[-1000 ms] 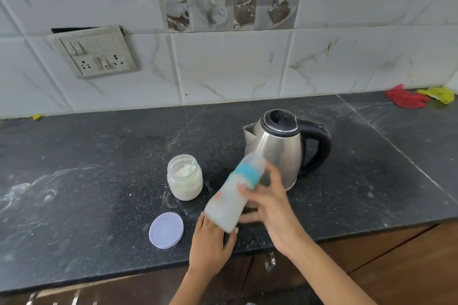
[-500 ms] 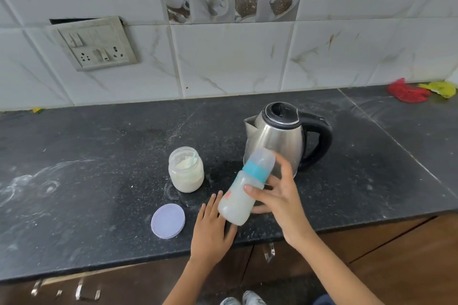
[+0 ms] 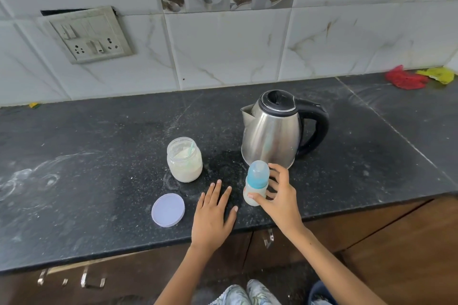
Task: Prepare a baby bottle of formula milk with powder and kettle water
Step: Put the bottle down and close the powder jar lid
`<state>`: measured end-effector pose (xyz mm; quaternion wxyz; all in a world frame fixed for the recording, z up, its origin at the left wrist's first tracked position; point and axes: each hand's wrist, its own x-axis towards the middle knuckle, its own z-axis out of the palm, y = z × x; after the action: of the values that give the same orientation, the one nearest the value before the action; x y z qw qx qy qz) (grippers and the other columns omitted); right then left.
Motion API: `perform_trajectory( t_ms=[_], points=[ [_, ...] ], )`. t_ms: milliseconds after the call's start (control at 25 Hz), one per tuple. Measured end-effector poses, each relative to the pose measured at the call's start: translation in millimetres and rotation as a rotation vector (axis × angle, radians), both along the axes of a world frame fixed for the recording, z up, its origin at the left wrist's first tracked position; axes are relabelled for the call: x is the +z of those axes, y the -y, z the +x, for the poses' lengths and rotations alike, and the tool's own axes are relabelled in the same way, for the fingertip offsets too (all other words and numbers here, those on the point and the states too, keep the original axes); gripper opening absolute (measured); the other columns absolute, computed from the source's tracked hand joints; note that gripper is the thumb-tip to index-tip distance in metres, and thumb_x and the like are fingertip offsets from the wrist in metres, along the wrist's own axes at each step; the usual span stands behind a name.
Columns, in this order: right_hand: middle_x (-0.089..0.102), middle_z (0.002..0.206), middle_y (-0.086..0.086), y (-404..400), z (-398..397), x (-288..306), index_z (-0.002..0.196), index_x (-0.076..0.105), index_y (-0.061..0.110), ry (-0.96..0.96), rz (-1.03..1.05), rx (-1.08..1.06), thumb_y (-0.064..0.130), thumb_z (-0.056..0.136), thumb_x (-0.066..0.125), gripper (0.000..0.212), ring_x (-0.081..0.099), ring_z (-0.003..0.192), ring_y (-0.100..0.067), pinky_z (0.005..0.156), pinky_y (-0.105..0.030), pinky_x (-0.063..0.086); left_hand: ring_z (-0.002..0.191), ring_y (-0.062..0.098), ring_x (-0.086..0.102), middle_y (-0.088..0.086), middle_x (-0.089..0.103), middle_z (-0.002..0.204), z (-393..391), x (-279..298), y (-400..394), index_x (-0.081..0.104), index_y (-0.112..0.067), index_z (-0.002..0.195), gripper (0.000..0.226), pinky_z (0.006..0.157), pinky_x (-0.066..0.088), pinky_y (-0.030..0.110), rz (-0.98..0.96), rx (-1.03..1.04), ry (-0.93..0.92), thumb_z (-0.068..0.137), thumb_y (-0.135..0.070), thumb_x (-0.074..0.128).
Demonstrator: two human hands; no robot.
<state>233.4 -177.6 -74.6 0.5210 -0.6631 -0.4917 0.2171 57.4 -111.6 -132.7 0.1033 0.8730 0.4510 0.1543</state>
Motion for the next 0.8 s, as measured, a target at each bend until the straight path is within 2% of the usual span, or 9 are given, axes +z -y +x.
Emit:
perform_trajectory(
  t_ms=[80, 160, 240, 320, 440, 520, 600, 720, 800],
  points=[
    [0.052, 0.121, 0.024, 4.4, -1.6, -0.5, 0.133, 0.040, 0.023, 0.000, -0.015, -0.016, 0.012, 0.064, 0.090, 0.086, 0.056, 0.110, -0.001, 0.082, -0.007, 0.050, 0.147, 0.021, 0.019, 0.003, 0.022, 0.159, -0.1, 0.3, 0.0, 0.036, -0.026, 0.146, 0.055, 0.118, 0.017, 0.040, -0.013, 0.001, -0.011, 0.097, -0.050, 0.032],
    [0.054, 0.118, 0.012, 18.1, -5.1, -3.6, 0.131, 0.043, 0.016, 0.065, 0.009, -0.128, 0.025, 0.063, 0.090, 0.083, 0.058, 0.107, -0.004, 0.079, -0.011, 0.053, 0.148, 0.021, 0.014, 0.003, 0.017, 0.160, 1.1, 2.5, 0.9, 0.032, -0.026, 0.148, 0.056, 0.119, 0.014, 0.039, -0.044, -0.003, -0.035, 0.098, -0.050, 0.033],
    [0.054, 0.107, 0.007, 36.1, -17.3, -9.4, 0.120, 0.049, 0.018, 0.177, 0.095, -0.236, 0.032, 0.069, 0.085, 0.064, 0.060, 0.094, -0.008, 0.066, -0.017, 0.055, 0.148, 0.021, 0.011, 0.003, 0.014, 0.161, 2.5, 10.2, -0.9, 0.032, -0.024, 0.148, 0.055, 0.119, 0.015, 0.040, -0.105, -0.018, -0.014, 0.098, -0.048, 0.037],
    [0.054, 0.100, 0.007, 44.0, -36.1, -14.0, 0.110, 0.050, 0.021, 0.223, 0.157, -0.196, 0.023, 0.078, 0.079, 0.043, 0.060, 0.085, -0.009, 0.058, -0.023, 0.055, 0.147, 0.021, 0.016, 0.004, 0.016, 0.160, 1.9, 25.0, -3.6, 0.038, -0.019, 0.144, 0.053, 0.115, 0.024, 0.041, -0.146, -0.039, 0.063, 0.097, -0.043, 0.045],
    [0.059, 0.098, 0.003, 28.0, -63.7, -12.5, 0.106, 0.056, 0.016, 0.266, 0.156, -0.063, 0.009, 0.082, 0.075, 0.031, 0.061, 0.083, -0.009, 0.058, -0.024, 0.056, 0.140, 0.026, 0.033, 0.008, 0.034, 0.153, -15.3, 48.3, -6.8, 0.050, -0.014, 0.136, 0.049, 0.109, 0.035, 0.039, -0.095, 0.000, 0.177, 0.093, -0.036, 0.056],
    [0.060, 0.101, 0.000, 9.2, -77.9, -9.2, 0.104, 0.060, 0.010, 0.245, 0.134, 0.003, 0.005, 0.083, 0.074, 0.026, 0.062, 0.083, -0.010, 0.060, -0.026, 0.057, 0.132, 0.028, 0.042, 0.009, 0.046, 0.145, -38.6, 56.7, -11.1, 0.055, -0.012, 0.132, 0.051, 0.104, 0.037, 0.036, -0.052, 0.083, 0.195, 0.089, -0.036, 0.064],
    [0.060, 0.103, 0.000, -7.2, -89.6, -7.1, 0.104, 0.061, 0.010, 0.229, 0.111, 0.051, 0.004, 0.083, 0.072, 0.024, 0.063, 0.084, -0.010, 0.062, -0.026, 0.057, 0.133, 0.026, 0.041, 0.006, 0.047, 0.144, -64.2, 60.0, -17.1, 0.053, -0.014, 0.133, 0.063, 0.105, 0.036, 0.038, -0.046, 0.189, 0.120, 0.081, -0.045, 0.070],
    [0.059, 0.104, 0.002, -24.7, -102.8, -9.5, 0.103, 0.062, 0.012, 0.226, 0.077, 0.096, 0.005, 0.084, 0.071, 0.022, 0.063, 0.085, -0.009, 0.062, -0.028, 0.058, 0.138, 0.023, 0.033, 0.002, 0.038, 0.151, -89.8, 60.2, -26.6, 0.041, -0.019, 0.142, 0.090, 0.111, 0.030, 0.038, -0.195, 0.313, -0.067, 0.068, -0.056, 0.076],
    [0.059, 0.106, 0.004, -31.6, -108.3, -12.5, 0.103, 0.062, 0.013, 0.210, 0.041, 0.129, 0.007, 0.085, 0.071, 0.021, 0.063, 0.086, -0.008, 0.064, -0.030, 0.058, 0.136, 0.022, 0.035, 0.000, 0.039, 0.149, -94.3, 60.7, -32.0, 0.035, -0.022, 0.145, 0.097, 0.110, 0.029, 0.036, -0.254, 0.337, -0.172, 0.066, -0.058, 0.076]
  ],
)
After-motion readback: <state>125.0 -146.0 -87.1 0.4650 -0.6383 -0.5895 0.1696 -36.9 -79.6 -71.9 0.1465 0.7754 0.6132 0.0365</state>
